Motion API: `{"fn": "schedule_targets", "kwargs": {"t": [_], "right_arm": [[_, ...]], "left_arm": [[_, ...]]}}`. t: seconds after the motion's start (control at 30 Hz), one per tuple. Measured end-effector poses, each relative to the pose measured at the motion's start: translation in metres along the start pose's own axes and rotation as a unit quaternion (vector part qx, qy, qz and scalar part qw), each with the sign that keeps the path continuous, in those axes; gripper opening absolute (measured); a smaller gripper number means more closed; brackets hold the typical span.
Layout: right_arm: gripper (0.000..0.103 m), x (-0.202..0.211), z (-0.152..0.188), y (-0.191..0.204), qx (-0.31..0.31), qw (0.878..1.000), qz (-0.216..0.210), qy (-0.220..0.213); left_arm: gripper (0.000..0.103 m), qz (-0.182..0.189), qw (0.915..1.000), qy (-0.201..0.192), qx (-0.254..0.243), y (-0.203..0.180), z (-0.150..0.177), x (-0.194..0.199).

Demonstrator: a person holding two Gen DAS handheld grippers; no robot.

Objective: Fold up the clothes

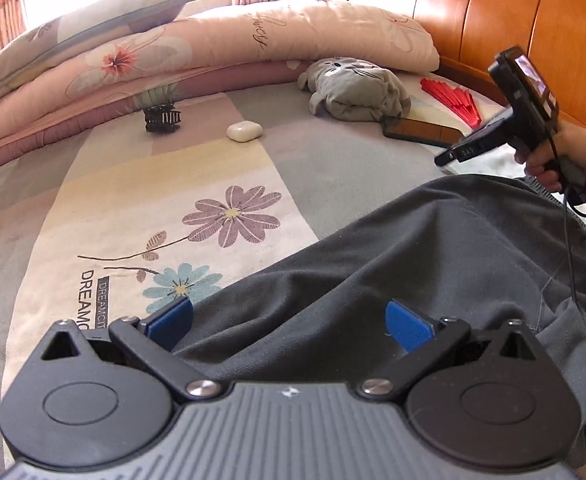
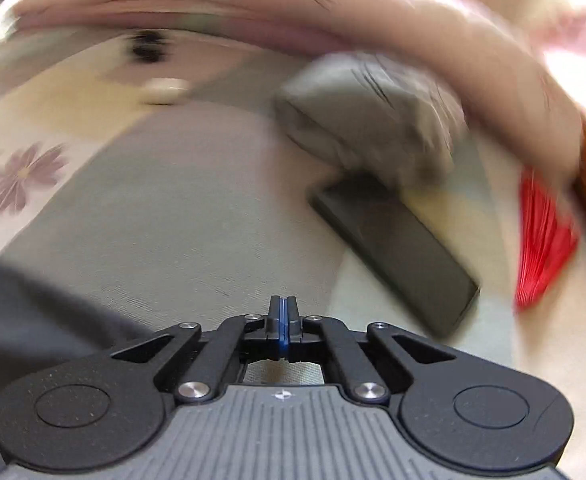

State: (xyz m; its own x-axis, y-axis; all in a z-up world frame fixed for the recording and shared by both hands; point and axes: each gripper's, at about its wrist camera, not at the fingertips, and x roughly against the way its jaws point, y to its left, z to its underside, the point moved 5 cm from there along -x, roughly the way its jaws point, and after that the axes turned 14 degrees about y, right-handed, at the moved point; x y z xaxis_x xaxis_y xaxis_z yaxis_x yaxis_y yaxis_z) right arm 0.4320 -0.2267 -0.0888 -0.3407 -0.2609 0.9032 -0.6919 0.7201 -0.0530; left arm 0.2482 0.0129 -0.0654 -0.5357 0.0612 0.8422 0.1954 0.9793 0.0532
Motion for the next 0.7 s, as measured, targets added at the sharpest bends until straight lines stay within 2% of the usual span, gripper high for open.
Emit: {"fn": "schedule_targets", "kwargs": {"t": [0.1,0.13,0.2,0.3,0.33,0.4,0.47,0.57,0.6,0.63,0.67,0.7], "right_arm": [[0.001,0.001,-0.004,-0.016,-0.028,1.0,0.0,-0.006],[0.005,0.002,-0.005,-0.021,-0.038,0.999,-0.001,-0.008],[0.025,0.012,0.003,-0.028,-0.036,0.999,0.003,-0.009],[0.037,0.024,0.025,-0.045,-0.028,0.999,0.021,0.013],[0.038,0.025,0.033,-0.053,-0.032,0.999,0.023,0.021],[0.049,0.025,0.049,-0.067,-0.042,0.998,0.027,0.035],[0.055,0.022,0.062,-0.077,-0.053,0.997,0.026,0.041],[0.055,0.01,0.078,-0.085,-0.063,0.996,0.022,0.051],[0.052,0.006,0.082,-0.084,-0.064,0.996,0.018,0.053],[0.047,0.003,0.085,-0.082,-0.063,0.997,0.015,0.052],[0.03,0.004,0.085,-0.079,-0.055,0.997,0.016,0.041],[0.022,0.005,0.086,-0.076,-0.051,0.998,0.02,0.032]], "left_arm": [[0.102,0.002,0.9999,-0.002,-0.013,-0.002,0.001,0.0],[0.102,0.001,0.9999,0.001,-0.015,-0.002,0.002,-0.002],[0.102,0.0,0.9998,0.005,-0.017,-0.004,0.002,-0.006],[0.102,0.005,0.9997,0.007,-0.021,-0.01,0.002,-0.009],[0.102,0.007,0.9997,0.007,-0.024,-0.013,0.002,-0.009],[0.102,0.012,0.9994,0.006,-0.033,-0.018,0.003,-0.009],[0.102,0.013,0.999,0.006,-0.043,-0.022,0.003,-0.01],[0.102,0.01,0.9987,0.011,-0.048,-0.027,0.003,-0.012],[0.102,0.01,0.9987,0.012,-0.049,-0.028,0.002,-0.013],[0.102,0.009,0.9987,0.013,-0.049,-0.029,0.002,-0.014],[0.102,0.008,0.9986,0.014,-0.05,-0.031,0.002,-0.014],[0.102,0.006,0.9986,0.015,-0.051,-0.031,0.001,-0.015]]}}
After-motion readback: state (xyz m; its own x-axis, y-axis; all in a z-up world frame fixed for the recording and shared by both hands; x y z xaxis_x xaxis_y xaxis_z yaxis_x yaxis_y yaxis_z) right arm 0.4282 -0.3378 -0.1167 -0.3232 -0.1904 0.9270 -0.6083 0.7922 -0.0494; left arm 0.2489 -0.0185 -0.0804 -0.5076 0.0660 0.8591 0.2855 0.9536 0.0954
